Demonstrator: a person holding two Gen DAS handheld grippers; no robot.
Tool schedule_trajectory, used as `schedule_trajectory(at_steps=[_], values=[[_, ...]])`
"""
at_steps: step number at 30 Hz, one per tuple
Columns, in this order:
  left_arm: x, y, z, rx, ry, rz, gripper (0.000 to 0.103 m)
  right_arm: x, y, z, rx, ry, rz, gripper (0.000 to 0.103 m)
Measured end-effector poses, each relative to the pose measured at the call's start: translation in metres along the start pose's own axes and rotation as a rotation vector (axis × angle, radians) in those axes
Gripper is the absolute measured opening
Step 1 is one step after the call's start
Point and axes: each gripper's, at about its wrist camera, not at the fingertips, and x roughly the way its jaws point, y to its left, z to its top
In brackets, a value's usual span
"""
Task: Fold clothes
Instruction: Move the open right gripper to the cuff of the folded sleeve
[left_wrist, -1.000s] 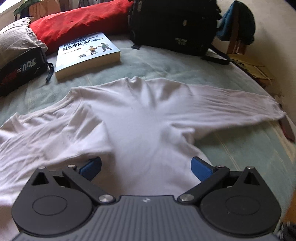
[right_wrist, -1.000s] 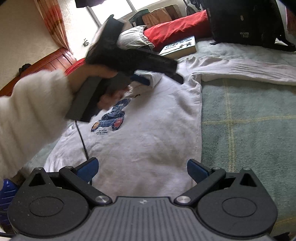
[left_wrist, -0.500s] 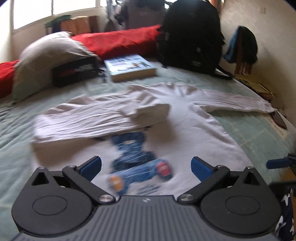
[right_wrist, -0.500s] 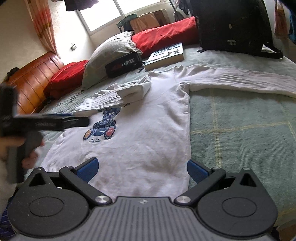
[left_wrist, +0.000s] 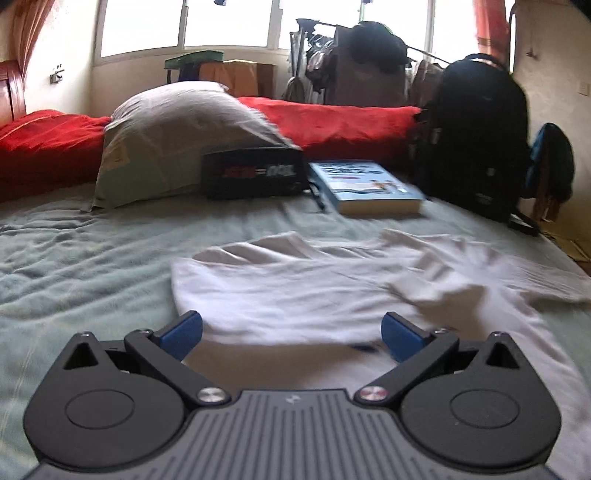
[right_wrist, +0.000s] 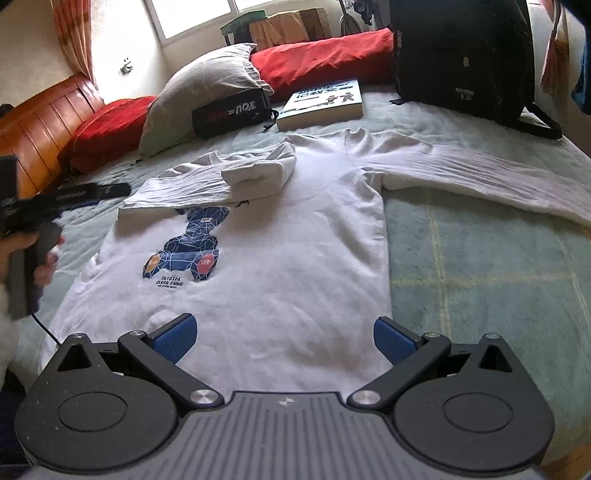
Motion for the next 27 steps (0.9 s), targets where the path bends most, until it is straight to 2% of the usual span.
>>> schedule_trajectory(at_steps=[3,6,8,11,13,16,19,20,23,25,27], values=[[0.032,0.017,0.0,-0.028,0.027,-0.003,0.102,0.013,0.004,0.004,-0.007,0.024,-0.022,0.103],[0.051,0.03,-0.015,-0.088,0.11,-0.035,0.102,0.026,0.007,0.008,-0.008,0.047,-0.039,0.103],[0.049,0.032,-0.027,-0.066,0.121,-0.047,0.102,0.033,0.007,0.008,-0.009,0.059,-0.041,0.103],[0.035,0.026,-0.029,-0.019,0.143,-0.022,0.102,0.04,0.007,0.009,-0.012,0.069,-0.048,0.103],[0.024,0.024,-0.022,-0.003,0.113,-0.02,0.102,0.042,0.005,0.01,-0.002,0.068,-0.05,0.103],[0.013,0.016,-0.005,0.042,0.036,-0.055,0.102,0.044,0.006,0.01,0.009,0.064,-0.048,0.103],[0.033,0.007,0.004,0.059,0.058,-0.078,0.102,0.043,0.009,0.009,0.0,0.069,-0.05,0.103],[0.042,0.006,0.003,0.06,0.084,-0.076,0.102,0.042,0.009,0.008,-0.001,0.068,-0.051,0.103],[0.071,0.01,-0.009,0.061,0.171,0.0,0.102,0.037,0.006,0.007,0.01,0.061,-0.05,0.103],[0.07,0.018,-0.011,0.03,0.154,-0.013,0.102,0.033,0.001,0.007,0.018,0.057,-0.054,0.103],[0.06,0.019,-0.003,-0.001,0.165,0.011,0.102,0.03,-0.004,0.005,0.032,0.053,-0.058,0.103]])
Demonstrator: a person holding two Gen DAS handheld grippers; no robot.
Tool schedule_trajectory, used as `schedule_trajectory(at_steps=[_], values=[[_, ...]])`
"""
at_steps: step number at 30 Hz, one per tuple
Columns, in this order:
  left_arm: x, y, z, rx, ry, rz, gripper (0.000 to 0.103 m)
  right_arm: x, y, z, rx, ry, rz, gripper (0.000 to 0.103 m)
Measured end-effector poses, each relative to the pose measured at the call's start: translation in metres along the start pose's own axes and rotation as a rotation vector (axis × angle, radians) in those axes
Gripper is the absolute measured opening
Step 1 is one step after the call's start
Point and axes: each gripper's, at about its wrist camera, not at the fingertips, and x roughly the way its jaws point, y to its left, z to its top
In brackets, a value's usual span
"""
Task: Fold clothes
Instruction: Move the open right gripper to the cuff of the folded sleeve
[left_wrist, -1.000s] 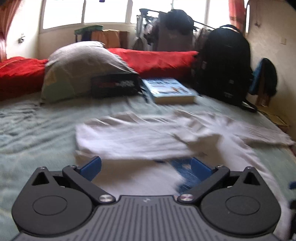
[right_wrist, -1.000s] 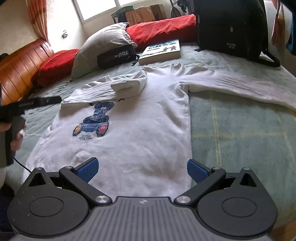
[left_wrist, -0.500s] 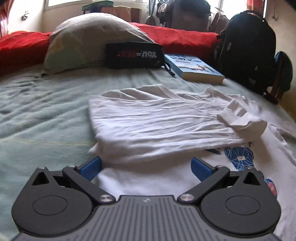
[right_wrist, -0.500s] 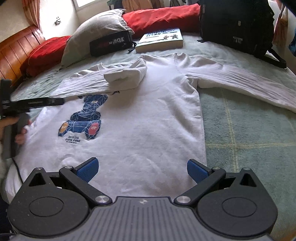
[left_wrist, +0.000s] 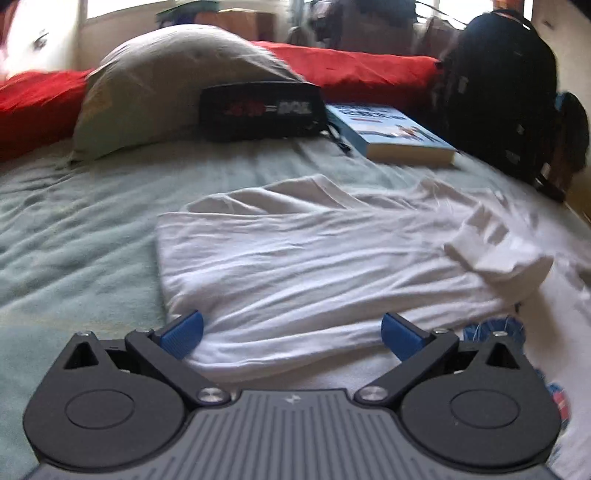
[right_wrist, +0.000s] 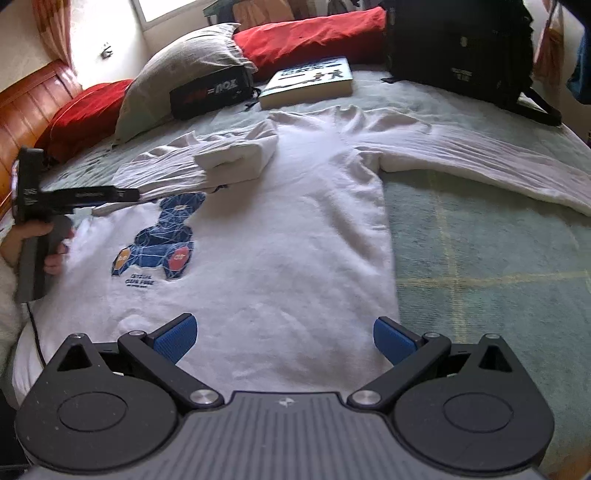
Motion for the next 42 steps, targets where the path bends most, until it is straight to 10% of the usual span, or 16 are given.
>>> schedule_trajectory(at_steps=[11,17,28,42], values=[[-0.116,-0.028,0.031,0.076,0.049,0.123,0.102,-0.024,0.0,-0.01,0.02,-0.036,0.072,0.103],[-0.163,-0.056,0.026,0.166,0.06,0.034,0.102,-0.038,0.001,-0.018,0.011,-0.052,0.097,0.103],[-0.072,-0.119,-0.017,0.315,0.012,0.096,0.102,-0.038,0.001,-0.023,-0.012,-0.024,-0.039,0.103],[-0.045,-0.099,-0.046,0.264,-0.03,-0.101,0.102,0.038,0.043,0.042,-0.268,0.002,-0.26,0.103]])
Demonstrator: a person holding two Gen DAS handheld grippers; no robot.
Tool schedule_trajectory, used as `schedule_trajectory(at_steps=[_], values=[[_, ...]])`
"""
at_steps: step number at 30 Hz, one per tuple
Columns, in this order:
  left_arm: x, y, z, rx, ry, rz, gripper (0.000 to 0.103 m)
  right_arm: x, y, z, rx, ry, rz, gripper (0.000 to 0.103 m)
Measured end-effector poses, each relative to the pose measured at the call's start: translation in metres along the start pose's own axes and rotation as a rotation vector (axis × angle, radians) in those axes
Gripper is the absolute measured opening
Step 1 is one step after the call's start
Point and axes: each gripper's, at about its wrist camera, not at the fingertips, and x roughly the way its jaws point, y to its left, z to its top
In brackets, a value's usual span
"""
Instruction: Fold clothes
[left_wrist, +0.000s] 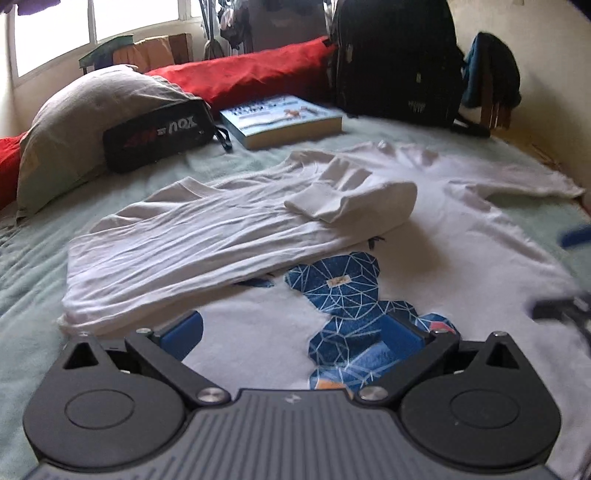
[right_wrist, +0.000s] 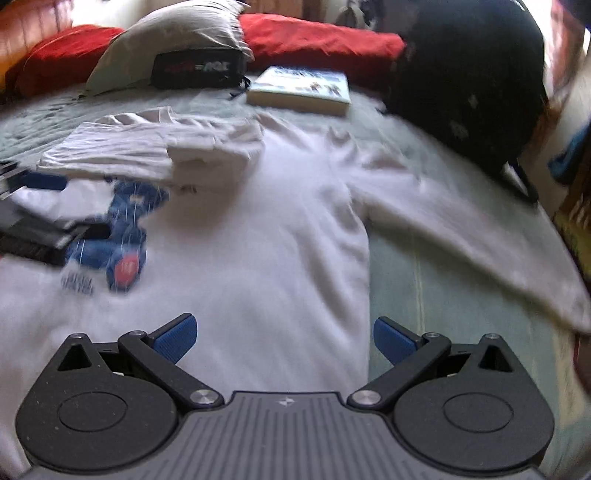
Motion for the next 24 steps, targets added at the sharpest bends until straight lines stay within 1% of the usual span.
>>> schedule_trajectory(at_steps=[3,5,9,11,15,18,24], values=[[-0.012,0.005,0.0,-0.001,-0.042,0.006,0.102,0.014,0.012,0.028,-0.06,-0.043,-0.013,0.103],[-0.013,0.01,0.0,-0.025,-0.047,-0.012,0.102,0.027,0.02,0.047,-0.096,-0.064,-0.022,0.103],[-0.012,0.015,0.001,-0.048,-0.05,0.028,0.102,0.058,0.034,0.078,-0.142,-0.082,-0.033,0.103],[-0.014,0.018,0.0,-0.059,-0.055,0.017,0.102,0.073,0.038,0.087,-0.151,-0.087,-0.033,0.103],[-0.015,0.021,0.001,-0.073,-0.066,0.011,0.102,0.095,0.044,0.099,-0.148,-0.08,-0.02,0.103],[-0.013,0.021,0.0,-0.076,-0.061,0.014,0.102,0.103,0.045,0.104,-0.128,-0.096,-0.025,0.103],[-0.011,0.022,0.0,-0.08,-0.053,0.015,0.102,0.108,0.027,0.107,-0.046,-0.116,-0.102,0.103]])
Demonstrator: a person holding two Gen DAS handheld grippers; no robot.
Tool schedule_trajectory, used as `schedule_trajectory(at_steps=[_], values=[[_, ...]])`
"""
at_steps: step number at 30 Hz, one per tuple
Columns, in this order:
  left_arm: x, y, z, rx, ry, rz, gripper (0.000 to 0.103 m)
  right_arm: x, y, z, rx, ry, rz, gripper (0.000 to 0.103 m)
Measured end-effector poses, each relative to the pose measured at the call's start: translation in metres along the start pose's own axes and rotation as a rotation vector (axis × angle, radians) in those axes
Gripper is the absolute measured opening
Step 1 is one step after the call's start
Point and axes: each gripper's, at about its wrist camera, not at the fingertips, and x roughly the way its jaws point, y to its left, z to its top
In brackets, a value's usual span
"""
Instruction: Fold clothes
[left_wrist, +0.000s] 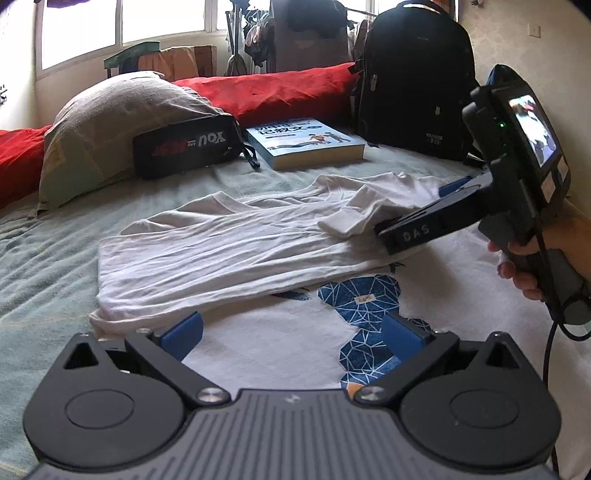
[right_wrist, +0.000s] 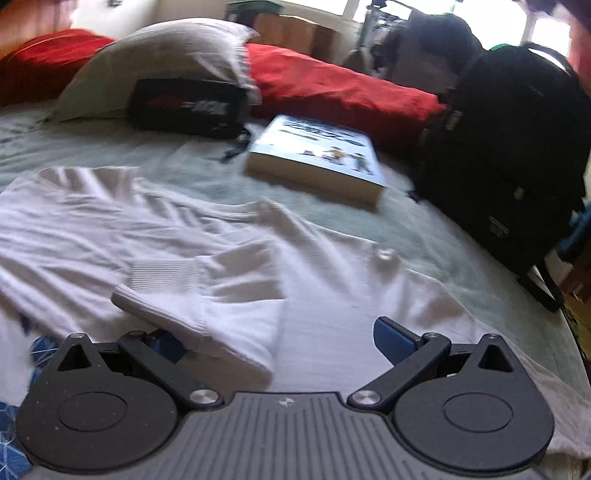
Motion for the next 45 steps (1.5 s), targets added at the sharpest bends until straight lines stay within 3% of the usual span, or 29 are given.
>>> schedule_trajectory(at_steps=[14,21,23,25,27,30,35,45], values=[[0.002,0.0,0.0,0.001,0.008,0.007,0.102,-0.008,-0.068,-0.015,0.204,0.005,-0.067,0.103],[0.003,0.001,-0.001,0.0,0.011,0.008,0.102,-0.022,-0.093,-0.017,0.285,-0.053,0.032,0.103],[0.004,0.002,-0.001,-0.002,0.015,0.01,0.102,-0.022,-0.098,-0.013,0.29,-0.072,0.069,0.098],[0.005,0.002,-0.001,-0.005,0.02,0.011,0.102,-0.014,-0.103,-0.008,0.302,-0.062,0.099,0.074],[0.007,0.002,-0.002,-0.006,0.026,0.016,0.102,0.0,-0.111,-0.008,0.338,-0.032,0.13,0.058],[0.009,0.003,-0.002,-0.007,0.032,0.013,0.102,0.017,-0.118,-0.011,0.373,0.004,0.167,0.053],[0.013,0.0,-0.003,0.003,0.048,0.02,0.102,0.022,-0.099,-0.018,0.295,-0.026,0.182,0.053],[0.018,-0.002,-0.005,0.015,0.063,0.027,0.102,0.014,-0.059,-0.021,0.013,-0.114,0.092,0.053]])
